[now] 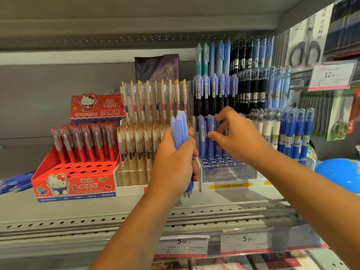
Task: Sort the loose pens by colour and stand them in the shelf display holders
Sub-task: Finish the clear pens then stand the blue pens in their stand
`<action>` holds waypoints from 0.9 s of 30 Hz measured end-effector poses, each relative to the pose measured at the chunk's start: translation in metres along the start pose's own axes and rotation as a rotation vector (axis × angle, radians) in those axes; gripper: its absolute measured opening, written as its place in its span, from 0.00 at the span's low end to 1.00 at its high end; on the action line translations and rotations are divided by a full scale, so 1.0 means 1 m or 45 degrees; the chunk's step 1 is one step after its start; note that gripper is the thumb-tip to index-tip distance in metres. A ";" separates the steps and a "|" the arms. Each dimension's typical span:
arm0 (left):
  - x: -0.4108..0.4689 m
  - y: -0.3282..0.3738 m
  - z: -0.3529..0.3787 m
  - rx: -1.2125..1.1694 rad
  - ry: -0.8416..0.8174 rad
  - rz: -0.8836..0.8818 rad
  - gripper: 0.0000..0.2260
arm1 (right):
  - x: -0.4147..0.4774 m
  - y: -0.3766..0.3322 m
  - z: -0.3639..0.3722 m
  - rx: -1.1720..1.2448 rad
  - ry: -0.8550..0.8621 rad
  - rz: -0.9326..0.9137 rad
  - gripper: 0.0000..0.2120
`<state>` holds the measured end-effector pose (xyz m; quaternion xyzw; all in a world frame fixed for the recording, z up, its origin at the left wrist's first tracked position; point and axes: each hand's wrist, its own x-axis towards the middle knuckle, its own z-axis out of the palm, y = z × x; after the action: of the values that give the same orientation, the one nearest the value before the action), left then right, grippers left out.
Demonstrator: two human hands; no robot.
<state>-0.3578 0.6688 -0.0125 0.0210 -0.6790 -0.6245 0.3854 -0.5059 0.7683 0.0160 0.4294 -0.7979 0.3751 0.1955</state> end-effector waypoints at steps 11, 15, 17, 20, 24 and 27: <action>-0.005 0.010 0.006 0.048 -0.125 0.029 0.11 | -0.026 -0.049 -0.016 0.621 -0.154 0.073 0.08; -0.006 0.011 0.007 -0.025 -0.128 -0.003 0.09 | -0.031 -0.059 -0.022 0.896 -0.241 0.108 0.08; -0.006 0.010 0.007 -0.026 -0.145 -0.016 0.08 | -0.031 -0.059 -0.022 0.888 -0.201 0.114 0.07; -0.007 0.008 0.005 -0.013 -0.169 -0.036 0.07 | -0.031 -0.054 -0.022 0.833 -0.157 0.115 0.05; -0.006 0.005 0.004 -0.015 -0.236 -0.103 0.12 | -0.033 -0.046 -0.020 0.805 -0.157 0.148 0.06; -0.006 0.004 0.004 -0.016 -0.258 -0.129 0.13 | -0.035 -0.041 -0.019 0.799 -0.165 0.179 0.06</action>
<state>-0.3539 0.6758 -0.0121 -0.0105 -0.7088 -0.6462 0.2828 -0.4528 0.7874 0.0231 0.4354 -0.6818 0.5873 -0.0240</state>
